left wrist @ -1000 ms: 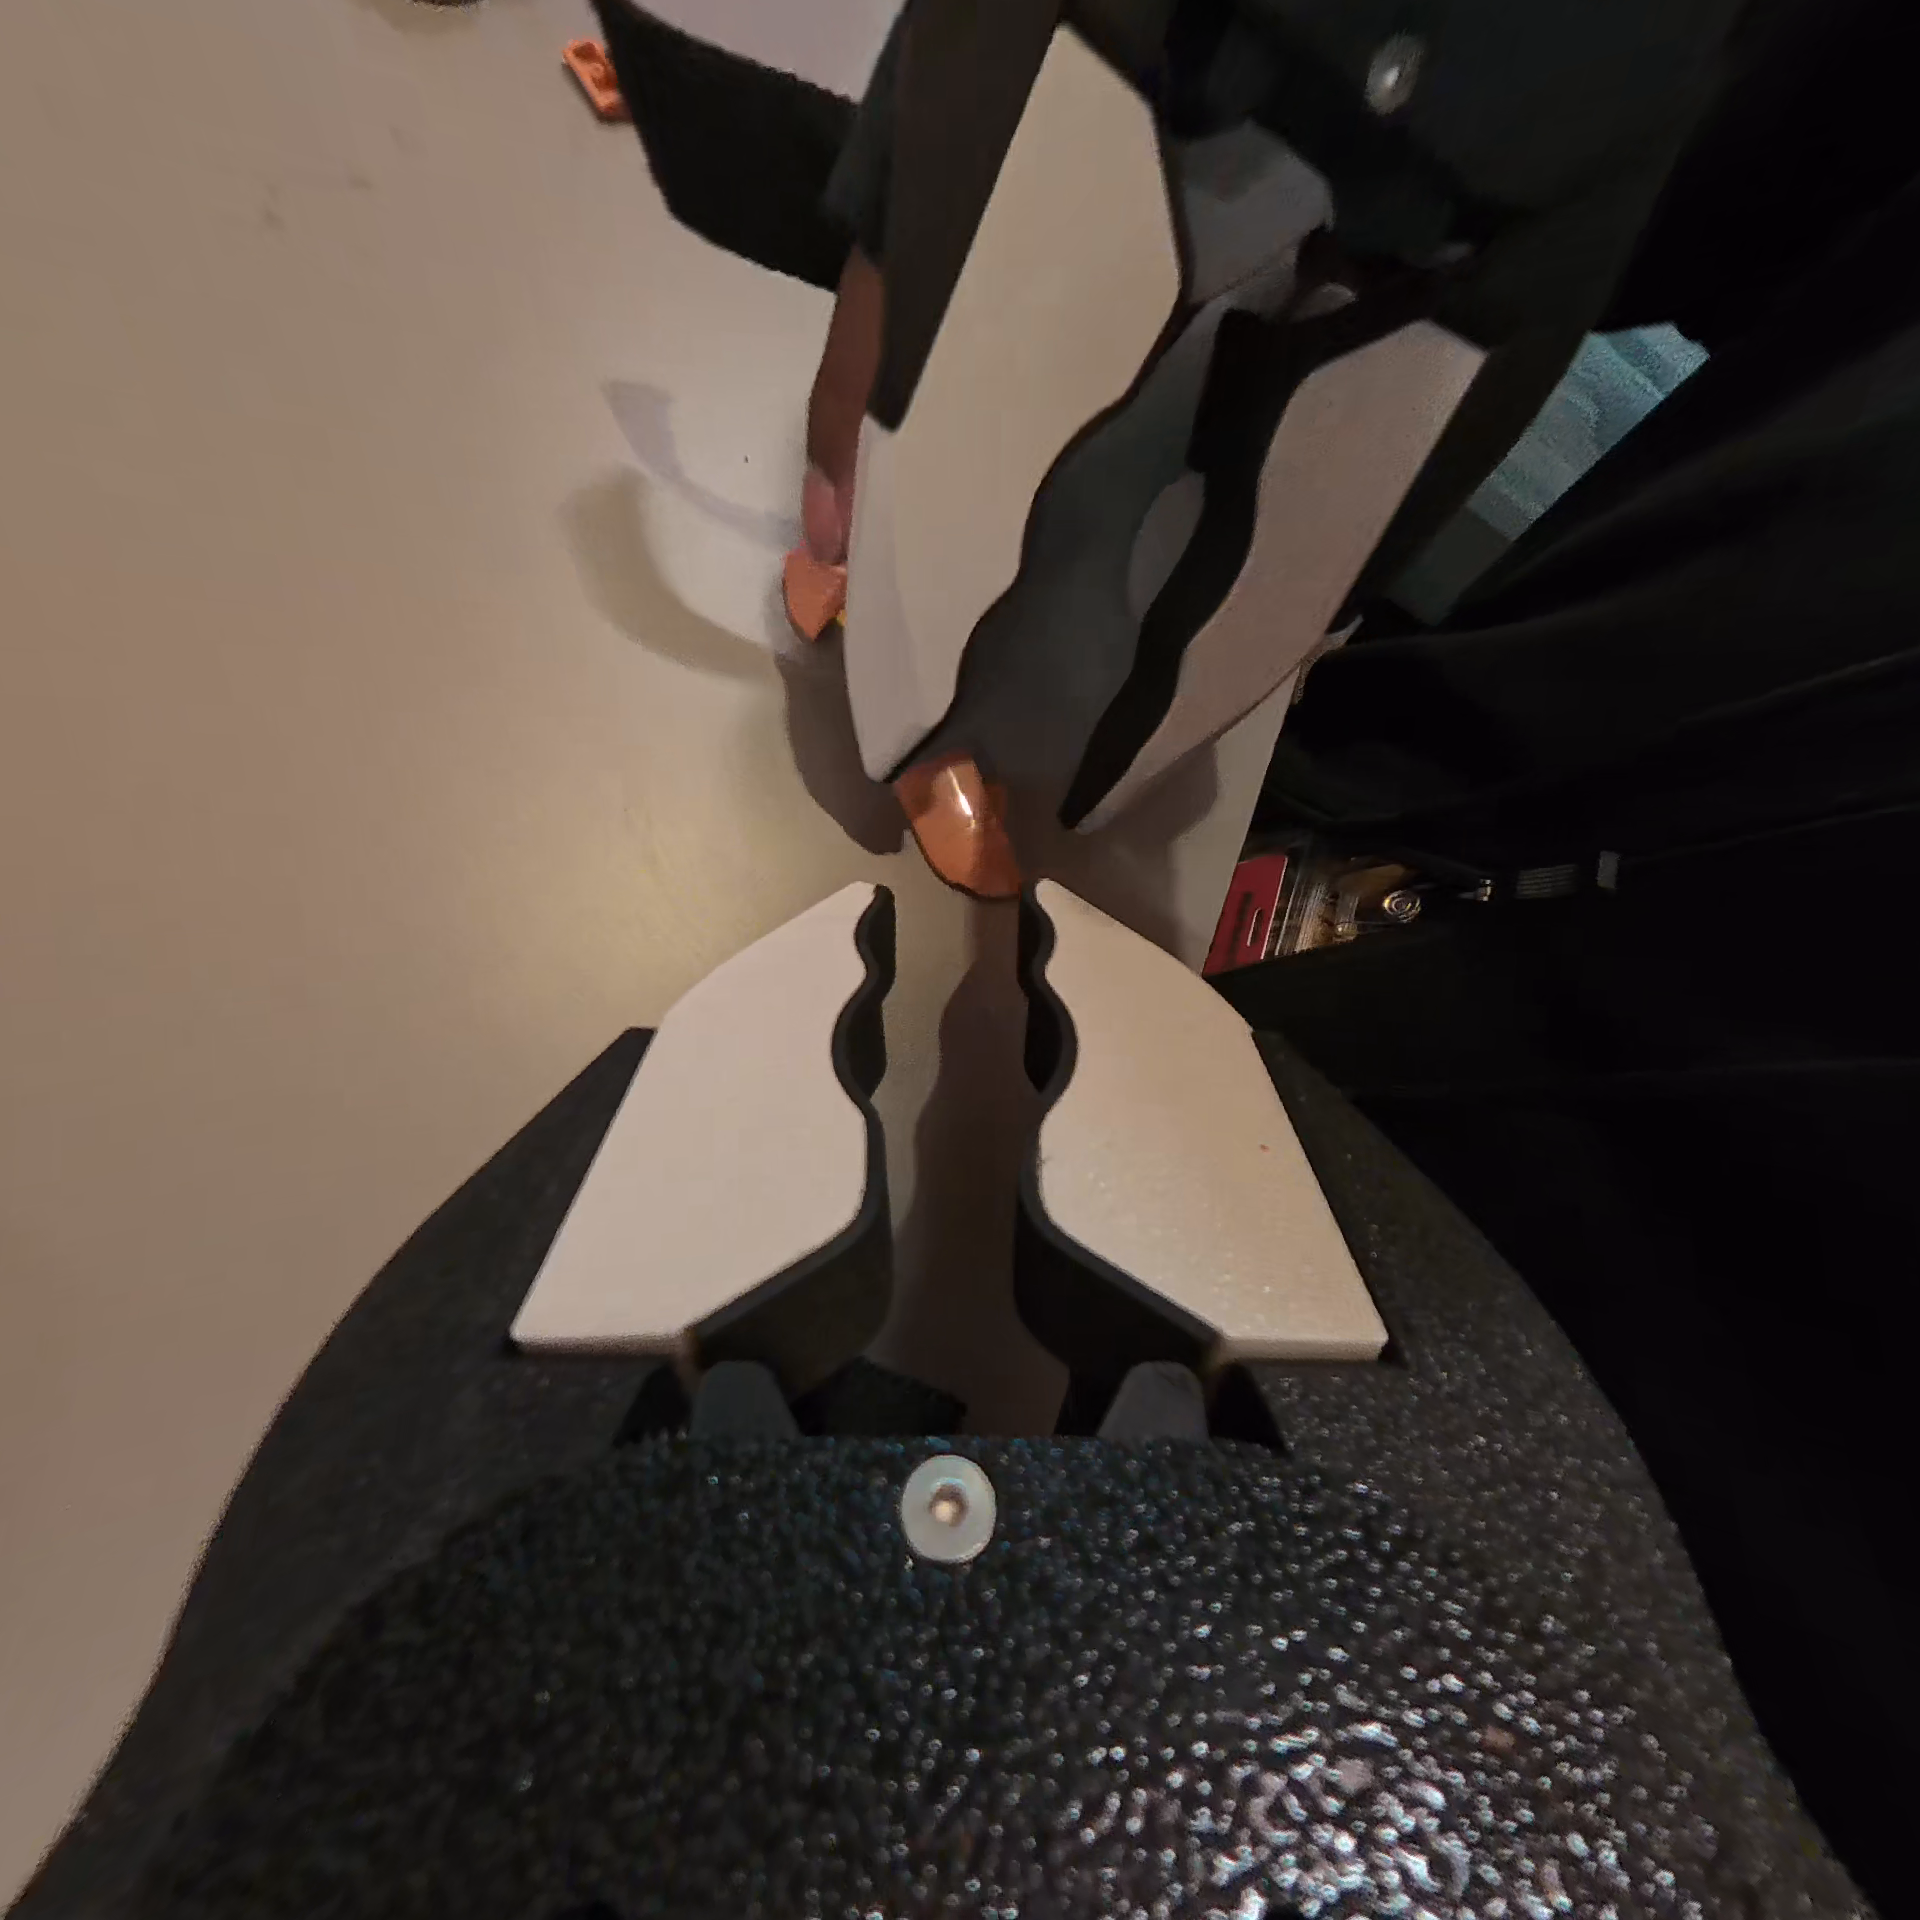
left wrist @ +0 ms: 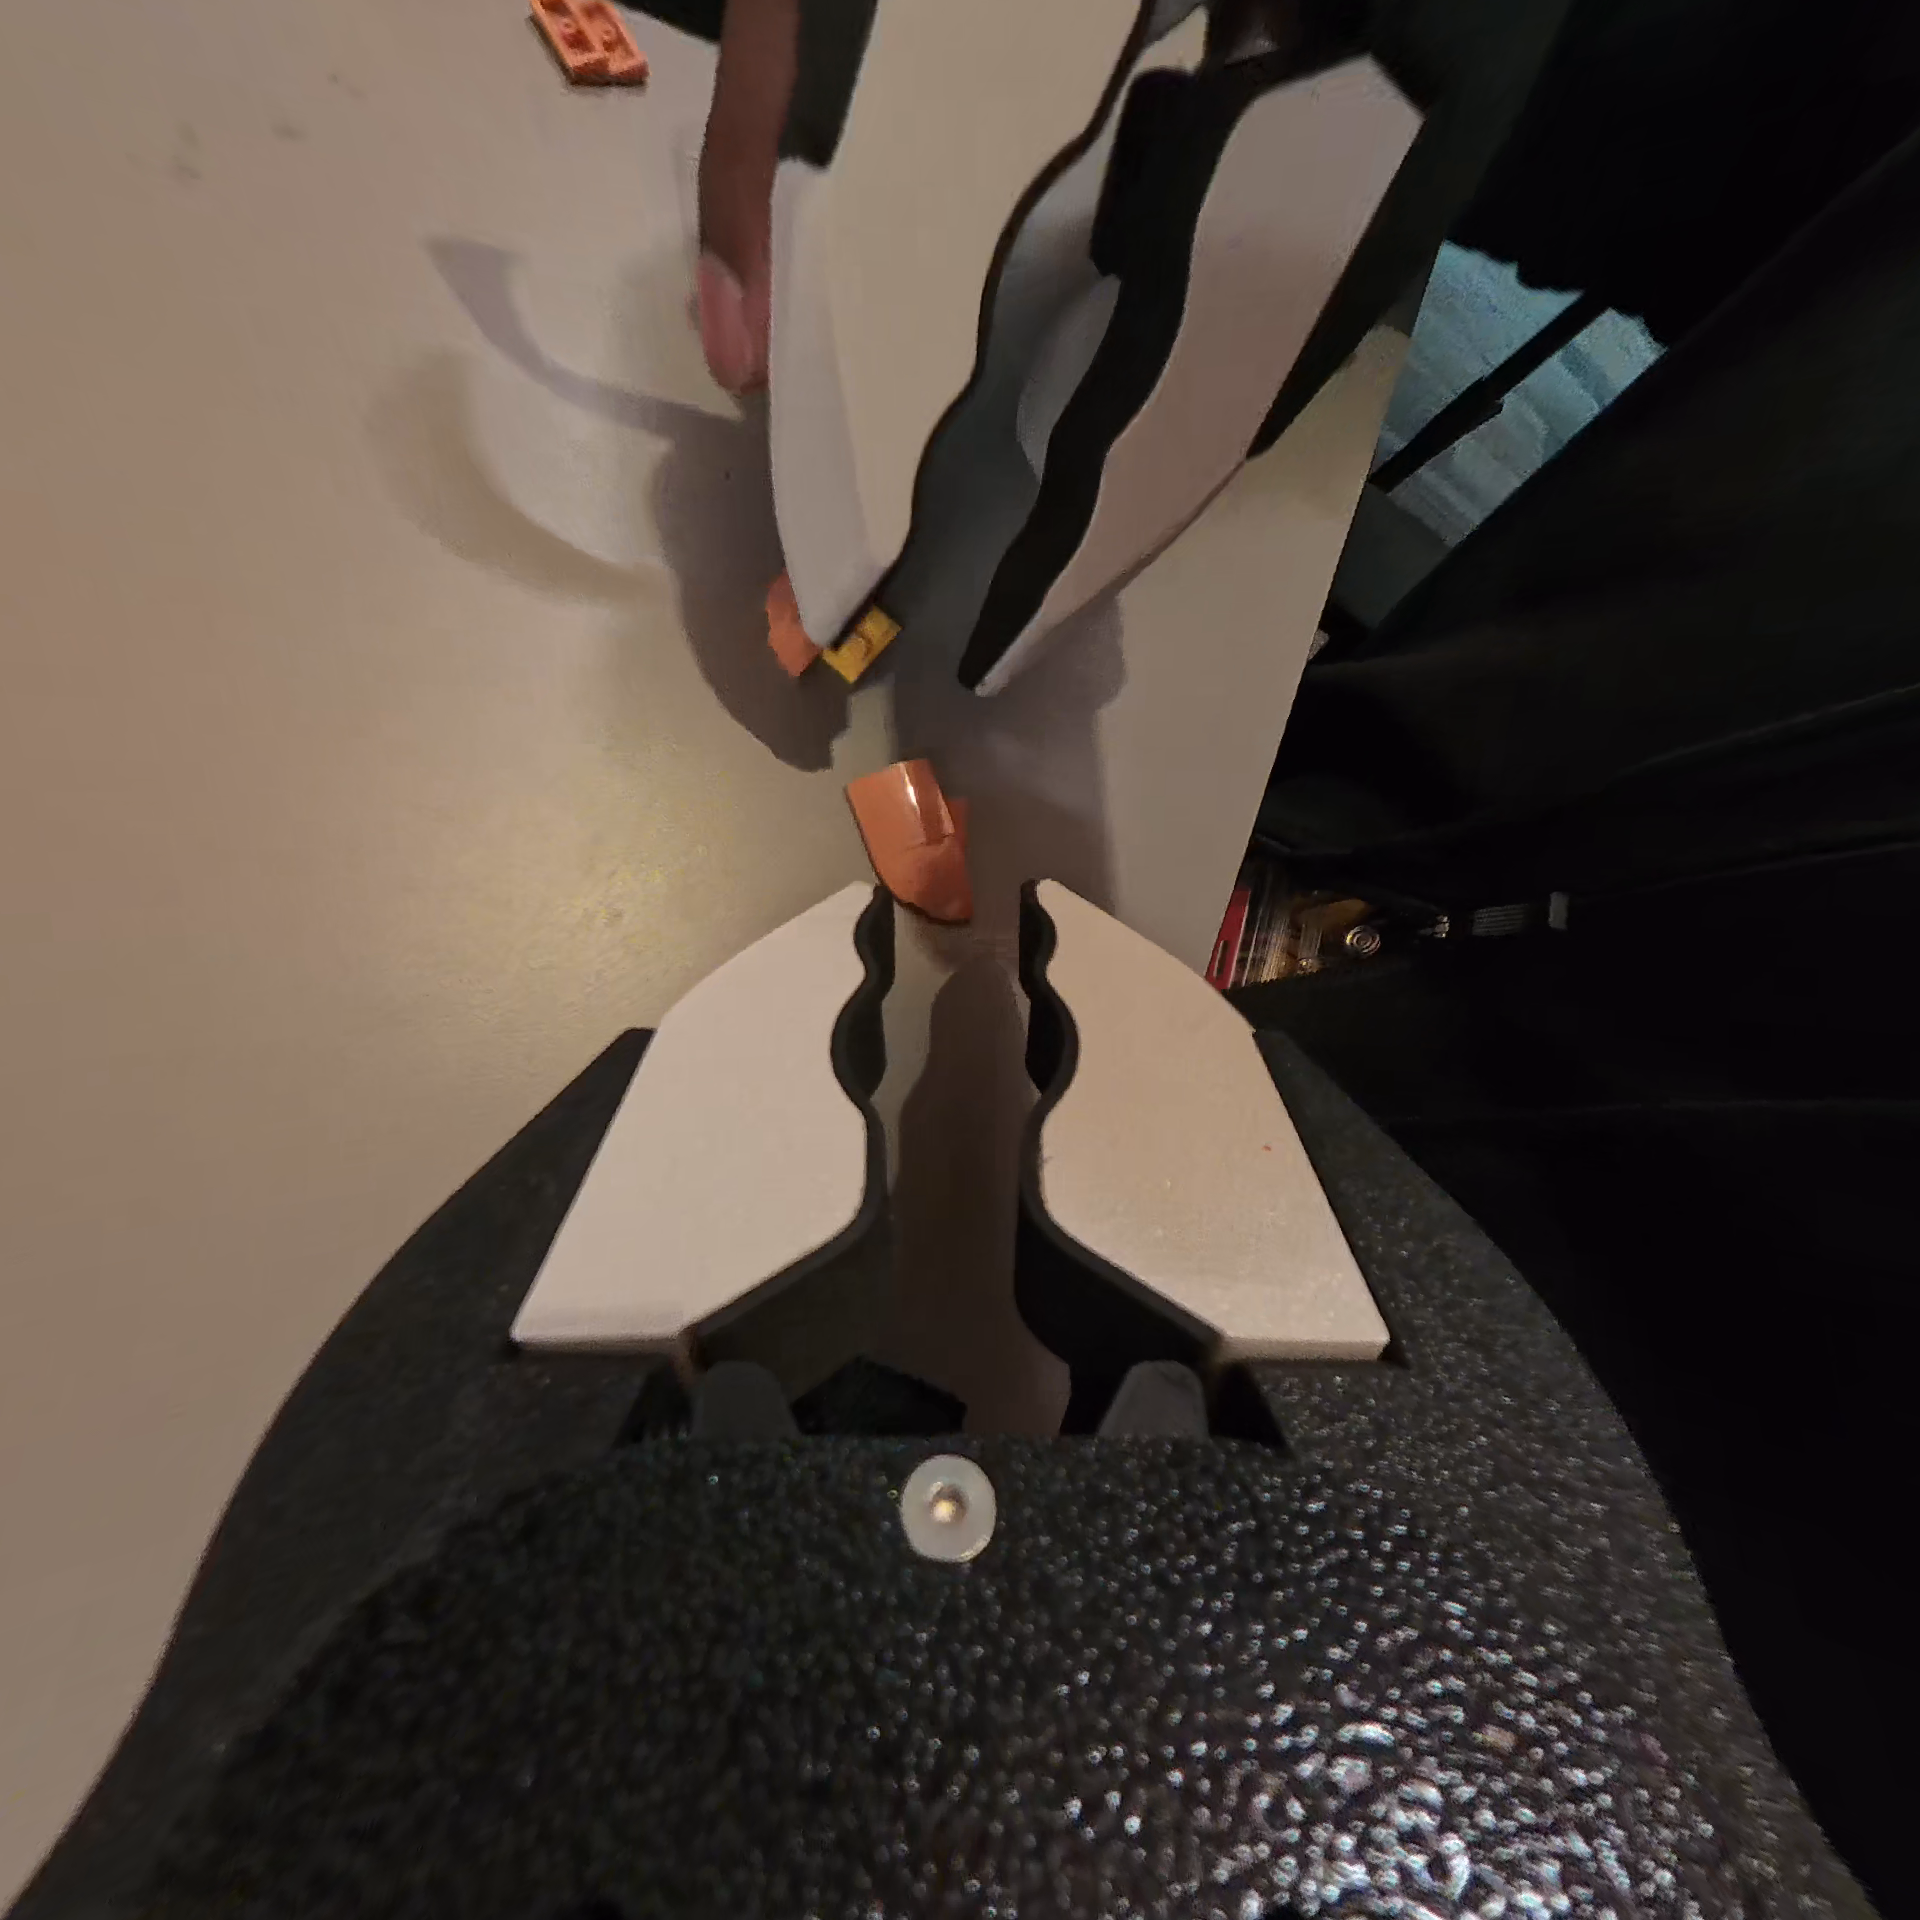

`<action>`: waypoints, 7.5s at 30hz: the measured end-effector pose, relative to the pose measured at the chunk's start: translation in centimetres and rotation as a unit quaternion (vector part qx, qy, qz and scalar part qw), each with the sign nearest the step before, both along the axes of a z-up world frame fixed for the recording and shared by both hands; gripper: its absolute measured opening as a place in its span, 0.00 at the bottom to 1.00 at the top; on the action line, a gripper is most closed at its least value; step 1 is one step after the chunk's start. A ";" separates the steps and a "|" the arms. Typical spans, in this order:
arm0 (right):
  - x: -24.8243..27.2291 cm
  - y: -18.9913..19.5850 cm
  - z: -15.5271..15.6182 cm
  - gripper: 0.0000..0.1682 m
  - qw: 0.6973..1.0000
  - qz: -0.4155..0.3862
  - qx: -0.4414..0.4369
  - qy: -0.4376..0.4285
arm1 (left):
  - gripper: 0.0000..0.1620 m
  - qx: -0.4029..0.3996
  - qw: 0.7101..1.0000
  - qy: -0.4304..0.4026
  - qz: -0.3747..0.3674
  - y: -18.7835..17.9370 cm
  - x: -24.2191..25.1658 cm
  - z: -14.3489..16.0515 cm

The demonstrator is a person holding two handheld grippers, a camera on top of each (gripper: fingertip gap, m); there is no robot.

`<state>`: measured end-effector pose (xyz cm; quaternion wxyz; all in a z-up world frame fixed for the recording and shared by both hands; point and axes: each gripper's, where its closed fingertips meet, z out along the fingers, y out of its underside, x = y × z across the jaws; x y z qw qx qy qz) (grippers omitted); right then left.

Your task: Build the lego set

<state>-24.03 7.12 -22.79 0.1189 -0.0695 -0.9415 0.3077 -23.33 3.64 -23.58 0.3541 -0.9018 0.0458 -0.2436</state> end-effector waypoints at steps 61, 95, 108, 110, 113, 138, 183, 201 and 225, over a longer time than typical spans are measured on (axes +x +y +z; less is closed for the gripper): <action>3.4 1.1 -1.5 0.18 0.995 -0.033 0.049 -0.081 | 0.08 0.045 0.992 -0.097 0.069 0.3 -0.7 1.7; 1.3 1.0 -1.4 0.16 0.964 -0.263 -0.022 0.044 | 0.06 0.178 0.976 -0.052 0.114 -3.9 0.6 3.0; 4.4 -5.9 -0.1 0.20 0.978 -0.159 -0.024 0.132 | 0.14 0.142 0.987 0.008 0.073 -4.9 1.9 1.6; 4.5 -6.7 -0.8 0.21 0.980 -0.146 -0.005 0.138 | 0.14 0.152 0.984 0.001 0.089 -4.9 1.7 1.7; 4.2 -7.5 -1.2 0.21 0.979 -0.138 0.019 0.149 | 0.14 0.162 0.981 -0.008 0.105 -5.3 1.8 1.7; 5.0 -9.0 5.4 0.04 0.900 -0.268 -0.337 0.061 | 0.20 0.397 0.898 -0.127 0.139 -6.1 4.5 5.7; 10.7 -10.0 4.5 0.04 0.952 -0.128 -0.151 0.233 | 0.03 0.295 0.909 0.284 -0.075 -5.9 10.6 5.6; 12.8 -10.9 7.6 0.06 0.911 -0.093 -0.269 0.300 | 0.04 0.419 0.866 0.254 -0.100 -6.9 12.3 7.7; 13.2 -10.9 7.5 0.00 0.903 -0.094 -0.291 0.301 | 0.03 0.425 0.864 0.247 -0.110 -6.6 13.1 8.0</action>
